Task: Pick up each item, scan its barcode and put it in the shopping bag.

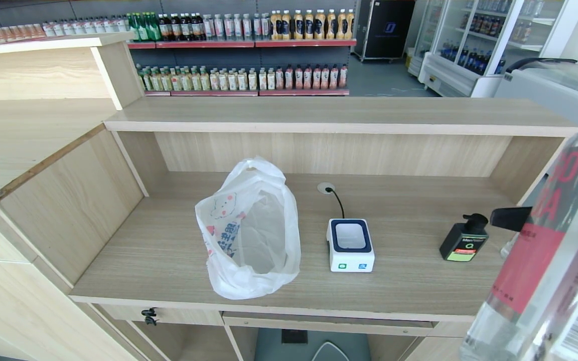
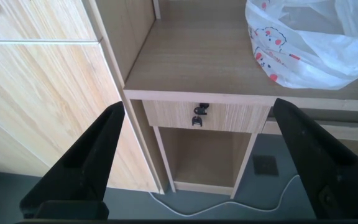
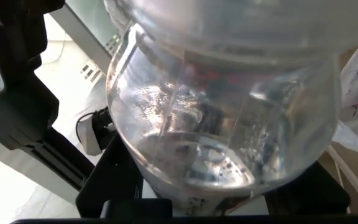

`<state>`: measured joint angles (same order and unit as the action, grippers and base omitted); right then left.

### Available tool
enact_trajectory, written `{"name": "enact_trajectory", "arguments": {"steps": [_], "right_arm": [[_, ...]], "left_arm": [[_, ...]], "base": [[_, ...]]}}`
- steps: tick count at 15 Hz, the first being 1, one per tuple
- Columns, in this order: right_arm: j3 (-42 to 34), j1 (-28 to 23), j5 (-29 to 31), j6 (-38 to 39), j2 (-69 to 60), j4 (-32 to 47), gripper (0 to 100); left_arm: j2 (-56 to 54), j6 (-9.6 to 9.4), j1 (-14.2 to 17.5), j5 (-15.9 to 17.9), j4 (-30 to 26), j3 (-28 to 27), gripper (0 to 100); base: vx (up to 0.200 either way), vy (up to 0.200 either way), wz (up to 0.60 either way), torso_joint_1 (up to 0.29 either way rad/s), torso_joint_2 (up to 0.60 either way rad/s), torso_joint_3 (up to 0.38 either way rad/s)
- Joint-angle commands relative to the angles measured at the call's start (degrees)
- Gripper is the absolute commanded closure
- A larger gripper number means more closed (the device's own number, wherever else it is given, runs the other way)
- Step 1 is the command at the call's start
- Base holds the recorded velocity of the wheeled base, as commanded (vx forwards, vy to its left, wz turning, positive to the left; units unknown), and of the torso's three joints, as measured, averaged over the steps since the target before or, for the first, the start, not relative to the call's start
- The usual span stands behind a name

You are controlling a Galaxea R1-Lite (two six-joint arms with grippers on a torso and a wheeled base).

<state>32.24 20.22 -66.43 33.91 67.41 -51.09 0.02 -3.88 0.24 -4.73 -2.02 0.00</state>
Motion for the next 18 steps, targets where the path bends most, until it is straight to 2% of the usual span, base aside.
{"name": "enact_trajectory", "arguments": {"steps": [1,8,10,12,14,15,16,18], "right_arm": [[0.0,-0.5,0.0,-1.0,-0.1,1.0,100],[0.5,-4.8,0.0,-1.5,-0.1,1.3,100],[1.0,-10.4,0.9,-3.6,1.4,1.6,100],[1.3,-20.5,0.9,-12.7,5.9,1.6,100],[1.2,-26.9,2.0,-18.7,8.7,1.9,100],[1.9,-29.2,10.7,-23.2,10.5,4.7,100],[3.1,-29.2,15.5,-24.7,10.9,6.8,100],[5.7,-26.4,40.3,-32.4,10.4,17.4,100]], "left_arm": [[0.1,0.01,0.0,0.0,0.0,0.0,0],[0.0,0.01,0.0,0.0,0.0,0.0,0],[0.1,-0.08,0.0,0.0,0.0,0.0,0],[0.0,-0.08,0.0,0.0,0.0,0.0,0],[0.1,0.01,0.0,0.0,0.0,0.0,0],[0.0,0.01,0.0,0.0,0.0,0.0,0],[0.1,-0.08,0.0,0.0,0.0,0.0,0],[0.0,0.01,0.0,0.0,0.0,0.0,0]], "base": [[0.000,0.000,0.00,0.000,0.00,0.000],[0.000,0.000,0.00,0.000,0.00,0.000],[0.000,0.000,0.00,0.000,0.00,0.000],[0.000,0.000,0.00,0.000,0.00,0.000],[0.000,0.000,0.00,0.000,0.00,0.000],[0.000,0.000,0.00,0.000,0.00,0.000],[0.000,0.000,0.00,0.000,0.00,0.000],[0.000,0.000,0.00,0.000,0.00,0.000]]}}
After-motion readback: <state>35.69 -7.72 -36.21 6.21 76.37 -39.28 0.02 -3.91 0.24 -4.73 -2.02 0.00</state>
